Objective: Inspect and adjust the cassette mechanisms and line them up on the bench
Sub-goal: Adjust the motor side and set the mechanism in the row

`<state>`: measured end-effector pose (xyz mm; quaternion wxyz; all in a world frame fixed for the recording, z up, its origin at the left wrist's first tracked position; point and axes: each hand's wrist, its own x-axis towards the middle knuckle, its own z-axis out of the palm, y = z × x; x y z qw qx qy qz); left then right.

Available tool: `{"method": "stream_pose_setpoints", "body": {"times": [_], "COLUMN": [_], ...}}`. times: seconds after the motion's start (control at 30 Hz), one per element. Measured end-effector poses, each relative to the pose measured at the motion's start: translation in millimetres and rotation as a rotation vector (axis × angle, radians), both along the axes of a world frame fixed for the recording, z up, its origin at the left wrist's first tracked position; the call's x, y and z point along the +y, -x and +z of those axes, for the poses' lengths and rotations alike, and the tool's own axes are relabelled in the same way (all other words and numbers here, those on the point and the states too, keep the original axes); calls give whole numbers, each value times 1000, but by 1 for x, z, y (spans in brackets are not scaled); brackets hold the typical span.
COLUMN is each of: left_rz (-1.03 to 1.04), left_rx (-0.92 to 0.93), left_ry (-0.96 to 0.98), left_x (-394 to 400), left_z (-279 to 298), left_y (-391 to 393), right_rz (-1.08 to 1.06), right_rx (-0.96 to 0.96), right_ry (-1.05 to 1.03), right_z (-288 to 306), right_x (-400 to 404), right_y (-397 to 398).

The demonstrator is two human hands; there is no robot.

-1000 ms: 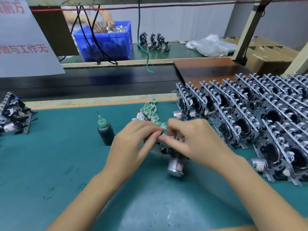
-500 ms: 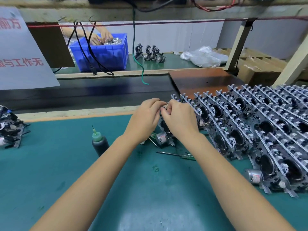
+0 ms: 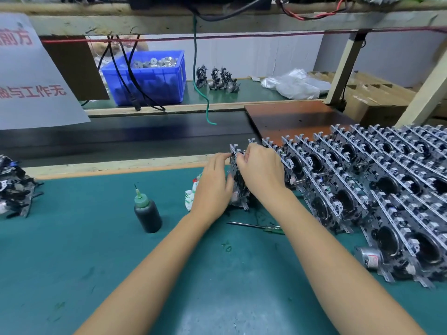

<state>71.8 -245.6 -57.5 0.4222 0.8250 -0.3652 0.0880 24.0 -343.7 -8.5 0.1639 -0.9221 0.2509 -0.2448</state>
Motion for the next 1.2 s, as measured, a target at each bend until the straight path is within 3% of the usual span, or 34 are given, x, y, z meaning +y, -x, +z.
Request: {"method": "stream_pose_setpoints", "body": {"times": [0.1,0.27,0.37,0.53,0.7,0.97,1.1,1.2], "left_rz": [-26,110,40,19,-112,-133,-206,-189], "left_rx": [-8,-31,-50,140,108,96,198,148], "left_ry": [-23,45,46,194,49,-176,-240,-299], "left_x": [1,6,1,-9,-3,3,9,20], "left_z": [-5,-8,-5,1,-13,-14,-8,-7], "left_y": [4,16,22,24,25,18,9,7], "right_rz": [-8,-28,-13,-16,25,88,71,102], "right_rx": [14,19,22,-14,2,8,-207,-266], "right_ry": [-2,-20,-33,-53,-66,-43,1,40], "right_z": [0,1,2,6,3,0,-2,-9], "right_x": [3,3,5,4,-2,3,13,24], "right_y": [-3,-2,-1,0,5,5,27,49]}}
